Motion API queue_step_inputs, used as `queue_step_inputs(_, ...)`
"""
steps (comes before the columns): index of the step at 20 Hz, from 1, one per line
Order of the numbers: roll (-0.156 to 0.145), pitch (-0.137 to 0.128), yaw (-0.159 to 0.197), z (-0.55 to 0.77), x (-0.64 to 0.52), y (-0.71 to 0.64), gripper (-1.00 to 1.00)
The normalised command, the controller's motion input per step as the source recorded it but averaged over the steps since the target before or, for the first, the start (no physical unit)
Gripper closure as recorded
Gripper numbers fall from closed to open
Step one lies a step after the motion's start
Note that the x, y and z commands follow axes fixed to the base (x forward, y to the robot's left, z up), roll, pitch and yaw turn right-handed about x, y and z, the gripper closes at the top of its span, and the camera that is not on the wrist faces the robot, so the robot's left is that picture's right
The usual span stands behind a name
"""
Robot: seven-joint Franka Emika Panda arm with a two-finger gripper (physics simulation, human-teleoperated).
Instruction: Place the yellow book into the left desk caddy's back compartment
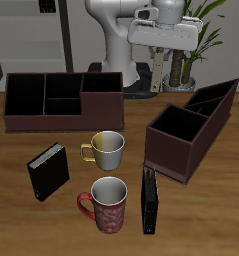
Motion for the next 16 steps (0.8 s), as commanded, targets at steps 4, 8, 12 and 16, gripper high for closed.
queue_step_inputs(4,-0.061,-0.024,-0.032,-0.13,-0.10,0.23,1.00)
queue_step_inputs(8,-0.050,-0.041,-0.091,0.08,-0.09,0.23,1.00)
queue_step_inputs(12,-0.015,-0.030,-0.043,0.03,-0.14,0.32,1.00)
queue_step_inputs(16,0.048,0.003,-0.027,0.03,-0.05,0.24,1.00)
